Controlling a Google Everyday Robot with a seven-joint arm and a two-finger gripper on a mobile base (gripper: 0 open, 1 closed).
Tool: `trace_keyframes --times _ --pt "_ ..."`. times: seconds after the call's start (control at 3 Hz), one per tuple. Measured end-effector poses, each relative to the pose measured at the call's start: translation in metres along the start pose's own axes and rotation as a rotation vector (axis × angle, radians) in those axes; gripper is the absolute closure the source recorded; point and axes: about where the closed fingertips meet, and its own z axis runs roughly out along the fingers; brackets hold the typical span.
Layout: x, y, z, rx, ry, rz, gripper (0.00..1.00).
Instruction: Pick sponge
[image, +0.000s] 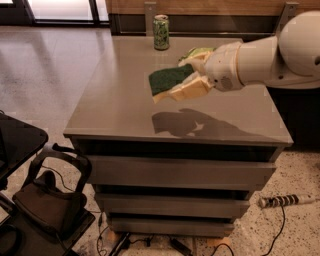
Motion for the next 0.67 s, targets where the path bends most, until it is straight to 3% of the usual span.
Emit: trace_keyframes --times 0.33,0.67 --pt "-0.0576 0.005 -0.0152 -0.012 0.021 -0.127 1.0" --pt "-0.0576 0.005 -0.0152 -0.012 0.021 -0.127 1.0"
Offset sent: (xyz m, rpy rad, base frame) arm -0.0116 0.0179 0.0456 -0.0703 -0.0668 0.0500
